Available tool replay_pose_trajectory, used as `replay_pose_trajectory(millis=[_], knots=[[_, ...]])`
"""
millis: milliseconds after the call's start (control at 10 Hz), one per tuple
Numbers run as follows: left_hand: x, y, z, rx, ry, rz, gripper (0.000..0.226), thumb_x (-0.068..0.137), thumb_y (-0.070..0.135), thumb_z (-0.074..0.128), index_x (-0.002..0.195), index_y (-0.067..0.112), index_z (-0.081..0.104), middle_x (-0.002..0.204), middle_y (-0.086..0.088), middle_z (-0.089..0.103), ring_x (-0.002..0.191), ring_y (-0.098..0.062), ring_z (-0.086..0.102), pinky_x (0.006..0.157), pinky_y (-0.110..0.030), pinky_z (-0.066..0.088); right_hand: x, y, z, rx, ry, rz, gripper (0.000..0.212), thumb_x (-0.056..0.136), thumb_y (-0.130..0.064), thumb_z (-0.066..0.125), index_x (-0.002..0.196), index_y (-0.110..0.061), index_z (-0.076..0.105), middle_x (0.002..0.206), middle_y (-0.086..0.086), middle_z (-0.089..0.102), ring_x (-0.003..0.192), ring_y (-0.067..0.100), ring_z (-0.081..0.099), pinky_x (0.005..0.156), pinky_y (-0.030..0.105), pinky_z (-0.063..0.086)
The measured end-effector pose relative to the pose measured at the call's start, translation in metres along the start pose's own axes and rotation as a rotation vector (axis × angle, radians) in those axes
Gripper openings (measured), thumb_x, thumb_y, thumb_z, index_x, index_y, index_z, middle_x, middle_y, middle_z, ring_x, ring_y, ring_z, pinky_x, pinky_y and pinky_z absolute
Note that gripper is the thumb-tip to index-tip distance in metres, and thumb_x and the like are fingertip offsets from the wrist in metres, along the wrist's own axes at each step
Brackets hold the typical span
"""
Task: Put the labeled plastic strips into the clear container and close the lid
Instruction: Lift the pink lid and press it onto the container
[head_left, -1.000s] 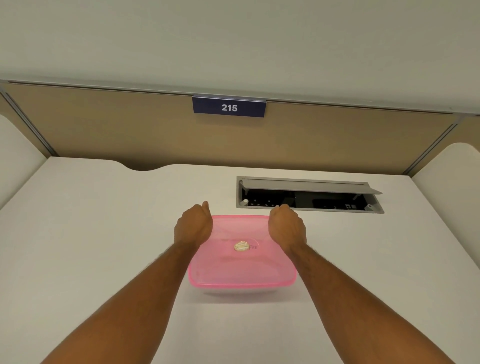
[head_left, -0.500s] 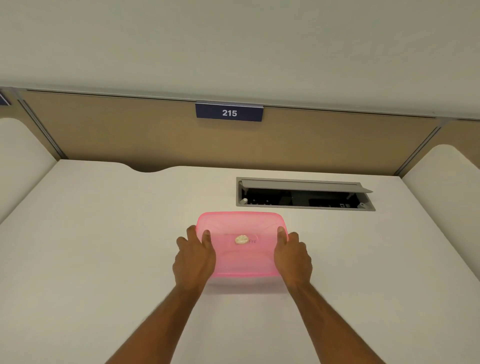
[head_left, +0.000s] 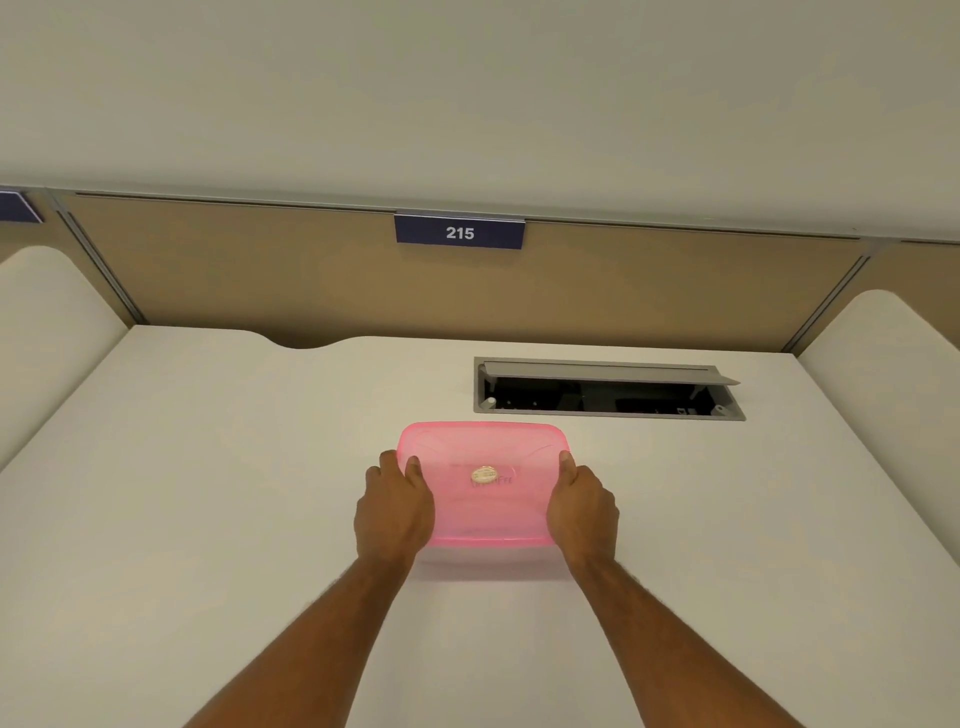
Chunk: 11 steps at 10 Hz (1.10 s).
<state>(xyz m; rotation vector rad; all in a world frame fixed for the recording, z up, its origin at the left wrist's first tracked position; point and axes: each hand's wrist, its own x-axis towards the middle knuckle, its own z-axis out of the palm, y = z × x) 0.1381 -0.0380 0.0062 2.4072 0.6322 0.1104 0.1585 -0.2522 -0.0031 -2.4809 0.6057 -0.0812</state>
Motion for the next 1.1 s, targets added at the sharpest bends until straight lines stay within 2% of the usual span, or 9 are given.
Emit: replay_pose_trajectory(millis=[100, 200, 300, 400, 500, 600, 700, 1000, 1100], knots=[[0.002, 0.002, -0.001, 0.060, 0.005, 0.013, 0.044, 0.102, 0.049, 0.027, 0.127, 0.017, 0.046, 0.115, -0.008, 0.055, 0.094, -0.038, 0.061, 0.074, -0.040, 0.040, -0.002, -0.003, -0.004, -0.039, 0.011, -0.007, 0.060, 0.102, -0.056, 0.020, 0.100, -0.011, 0.060, 0.095, 0.007, 0.067, 0.088, 0.028, 0.065, 0.071, 0.035, 0.046], [0.001, 0.007, -0.003, 0.139, 0.037, 0.050, 0.046, 0.100, 0.049, 0.030, 0.122, 0.014, 0.049, 0.111, -0.007, 0.051, 0.092, -0.035, 0.061, 0.073, -0.040, 0.045, -0.008, -0.009, -0.010, -0.166, 0.086, -0.167, 0.051, 0.103, -0.051, 0.029, 0.117, -0.010, 0.056, 0.108, 0.007, 0.058, 0.095, 0.025, 0.062, 0.075, 0.036, 0.054], [-0.001, 0.009, -0.004, 0.246, 0.113, 0.228, 0.048, 0.100, 0.043, 0.038, 0.136, 0.012, 0.044, 0.125, -0.009, 0.053, 0.110, -0.028, 0.055, 0.084, -0.043, 0.051, -0.014, -0.016, -0.013, -0.356, 0.164, -0.475, 0.050, 0.103, -0.045, 0.039, 0.136, -0.010, 0.051, 0.131, 0.009, 0.056, 0.117, 0.025, 0.054, 0.093, 0.037, 0.050], [-0.005, 0.008, -0.003, 0.303, 0.095, 0.417, 0.053, 0.102, 0.039, 0.037, 0.145, 0.008, 0.040, 0.145, -0.012, 0.047, 0.131, -0.030, 0.047, 0.104, -0.044, 0.043, -0.022, -0.019, -0.005, -0.408, 0.057, -0.584, 0.054, 0.104, -0.044, 0.033, 0.147, -0.013, 0.043, 0.155, 0.009, 0.040, 0.142, 0.027, 0.037, 0.114, 0.040, 0.033], [-0.017, 0.001, 0.006, 0.399, -0.060, 0.605, 0.061, 0.105, 0.042, 0.017, 0.157, 0.011, 0.020, 0.164, -0.009, 0.014, 0.152, -0.025, 0.010, 0.122, -0.041, 0.009, -0.036, -0.020, 0.007, -0.379, -0.046, -0.573, 0.062, 0.105, -0.049, 0.020, 0.157, -0.015, 0.023, 0.164, 0.005, 0.019, 0.152, 0.022, 0.016, 0.122, 0.037, 0.008], [-0.022, -0.003, 0.011, 0.449, -0.126, 0.638, 0.065, 0.102, 0.047, 0.005, 0.158, 0.015, 0.000, 0.165, -0.003, -0.009, 0.151, -0.019, -0.013, 0.121, -0.039, -0.009, -0.044, -0.017, 0.011, -0.384, -0.067, -0.577, 0.065, 0.104, -0.051, 0.014, 0.159, -0.016, 0.014, 0.166, 0.004, 0.009, 0.153, 0.021, 0.006, 0.123, 0.039, 0.000], [-0.024, -0.003, 0.012, 0.507, -0.148, 0.618, 0.067, 0.101, 0.051, 0.002, 0.156, 0.017, -0.013, 0.161, -0.001, -0.022, 0.148, -0.019, -0.022, 0.120, -0.040, -0.013, -0.045, -0.014, 0.011, -0.417, -0.100, -0.583, 0.067, 0.103, -0.054, 0.011, 0.159, -0.017, 0.004, 0.166, 0.002, -0.001, 0.153, 0.020, -0.002, 0.122, 0.039, -0.006], [-0.020, 0.011, -0.003, 0.554, -0.222, 0.619, 0.070, 0.101, 0.055, 0.004, 0.155, 0.015, -0.016, 0.162, -0.004, -0.024, 0.148, -0.022, -0.023, 0.121, -0.043, -0.011, -0.044, -0.022, -0.006, -0.429, -0.187, -0.590, 0.077, 0.094, -0.062, -0.001, 0.158, -0.019, -0.007, 0.166, 0.000, -0.010, 0.152, 0.020, -0.010, 0.117, 0.036, -0.013], [-0.014, 0.027, -0.017, 0.507, -0.153, 0.639, 0.070, 0.101, 0.054, 0.004, 0.156, 0.014, -0.012, 0.163, -0.005, -0.020, 0.149, -0.022, -0.019, 0.120, -0.041, -0.010, -0.041, -0.034, -0.020, -0.416, -0.136, -0.620, 0.071, 0.102, -0.058, 0.008, 0.159, -0.018, -0.006, 0.166, 0.000, -0.009, 0.153, 0.019, -0.009, 0.118, 0.037, -0.013]])
